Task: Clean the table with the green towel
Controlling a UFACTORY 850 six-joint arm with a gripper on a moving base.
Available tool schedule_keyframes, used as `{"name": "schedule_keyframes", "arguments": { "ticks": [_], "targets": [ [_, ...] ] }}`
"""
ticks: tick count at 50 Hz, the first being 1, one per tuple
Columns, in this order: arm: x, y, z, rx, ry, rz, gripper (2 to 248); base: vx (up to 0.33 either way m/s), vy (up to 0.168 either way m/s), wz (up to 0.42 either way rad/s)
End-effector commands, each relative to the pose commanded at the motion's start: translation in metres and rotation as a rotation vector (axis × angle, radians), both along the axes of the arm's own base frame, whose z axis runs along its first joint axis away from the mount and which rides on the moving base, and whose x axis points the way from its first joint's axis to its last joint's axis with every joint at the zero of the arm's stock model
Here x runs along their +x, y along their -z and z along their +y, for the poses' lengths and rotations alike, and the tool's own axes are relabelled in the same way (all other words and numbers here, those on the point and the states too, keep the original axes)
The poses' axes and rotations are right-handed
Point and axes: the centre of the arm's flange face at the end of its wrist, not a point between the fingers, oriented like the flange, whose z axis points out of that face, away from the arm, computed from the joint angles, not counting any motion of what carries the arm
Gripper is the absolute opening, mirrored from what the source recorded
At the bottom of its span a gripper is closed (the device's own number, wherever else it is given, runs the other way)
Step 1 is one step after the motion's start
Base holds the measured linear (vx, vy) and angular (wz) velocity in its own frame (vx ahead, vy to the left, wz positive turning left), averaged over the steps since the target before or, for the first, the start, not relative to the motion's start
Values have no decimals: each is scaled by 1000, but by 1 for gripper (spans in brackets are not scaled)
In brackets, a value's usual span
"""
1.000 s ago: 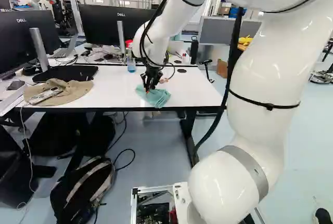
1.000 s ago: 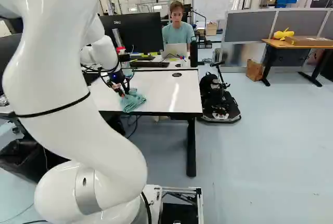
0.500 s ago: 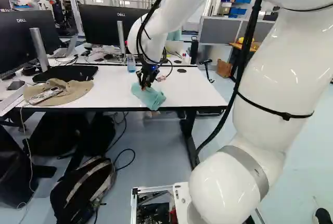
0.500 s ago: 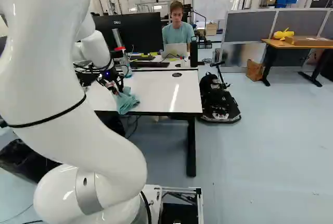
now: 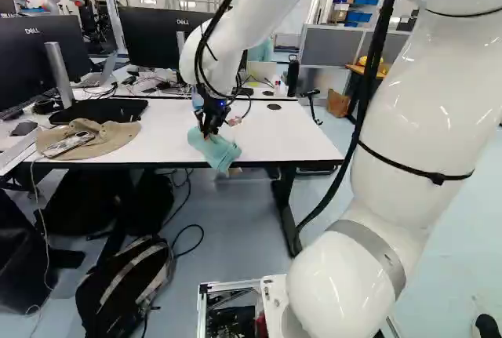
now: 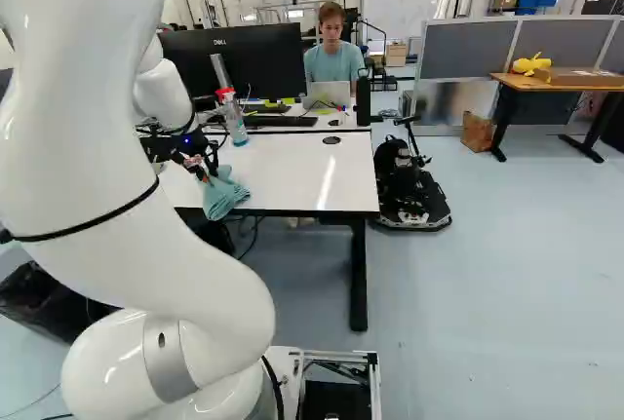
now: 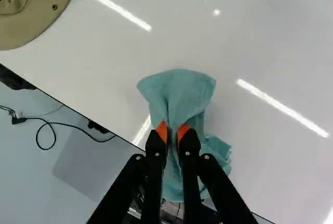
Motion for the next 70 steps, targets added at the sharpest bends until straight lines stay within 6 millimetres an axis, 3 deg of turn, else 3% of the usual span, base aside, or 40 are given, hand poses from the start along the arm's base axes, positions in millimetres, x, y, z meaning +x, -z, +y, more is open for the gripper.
{"name": "schedule_keyframes", "arguments": {
  "ticks": [20, 30, 58, 70],
  "targets": [
    [0, 0, 0, 0, 0, 0, 42, 0, 0, 0],
    [-4, -10, -5, 9, 5, -18, 42, 0, 0, 0],
    [-15, -45, -56, 41, 95, -88, 42, 0, 0, 0],
    [-11, -45, -76, 39, 142, -89, 42, 0, 0, 0]
  ]
}}
